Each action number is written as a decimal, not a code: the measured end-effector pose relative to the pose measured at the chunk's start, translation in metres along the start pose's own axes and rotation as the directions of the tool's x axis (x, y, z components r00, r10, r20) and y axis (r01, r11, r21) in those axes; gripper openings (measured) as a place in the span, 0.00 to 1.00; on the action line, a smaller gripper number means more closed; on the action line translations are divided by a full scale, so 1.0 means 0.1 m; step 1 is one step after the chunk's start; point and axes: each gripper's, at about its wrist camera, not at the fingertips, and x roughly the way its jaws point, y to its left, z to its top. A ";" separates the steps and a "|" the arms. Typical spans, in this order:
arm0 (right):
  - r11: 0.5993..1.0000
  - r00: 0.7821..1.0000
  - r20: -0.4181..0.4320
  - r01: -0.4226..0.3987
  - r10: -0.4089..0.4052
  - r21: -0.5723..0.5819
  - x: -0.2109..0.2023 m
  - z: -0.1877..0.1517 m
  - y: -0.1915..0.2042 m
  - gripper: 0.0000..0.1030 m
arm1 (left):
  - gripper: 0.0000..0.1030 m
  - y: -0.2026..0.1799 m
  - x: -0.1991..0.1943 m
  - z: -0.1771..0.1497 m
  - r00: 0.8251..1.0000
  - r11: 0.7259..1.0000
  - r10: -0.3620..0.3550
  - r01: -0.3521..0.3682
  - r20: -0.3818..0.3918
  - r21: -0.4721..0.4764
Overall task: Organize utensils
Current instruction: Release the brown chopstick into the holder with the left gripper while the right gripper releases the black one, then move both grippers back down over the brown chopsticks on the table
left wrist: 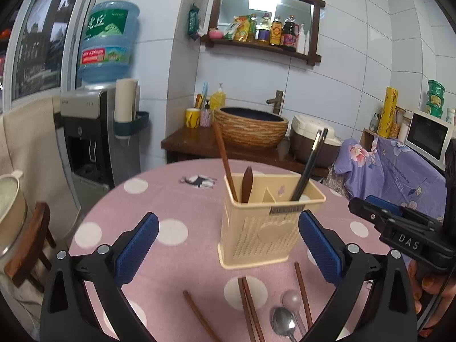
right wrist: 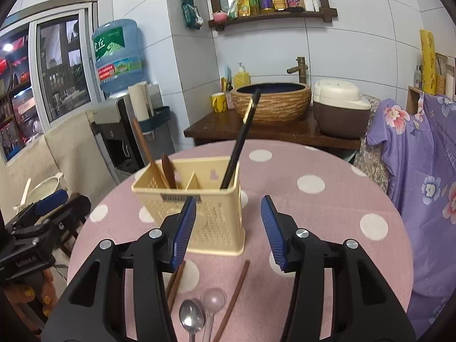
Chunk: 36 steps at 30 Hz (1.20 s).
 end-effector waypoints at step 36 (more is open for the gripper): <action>0.997 0.941 -0.330 0.082 -0.077 -0.001 0.64 -1.11 -0.05 0.53 | 0.74 0.55 0.13 -1.14 0.953 0.975 0.165 -0.196 -0.256 -0.100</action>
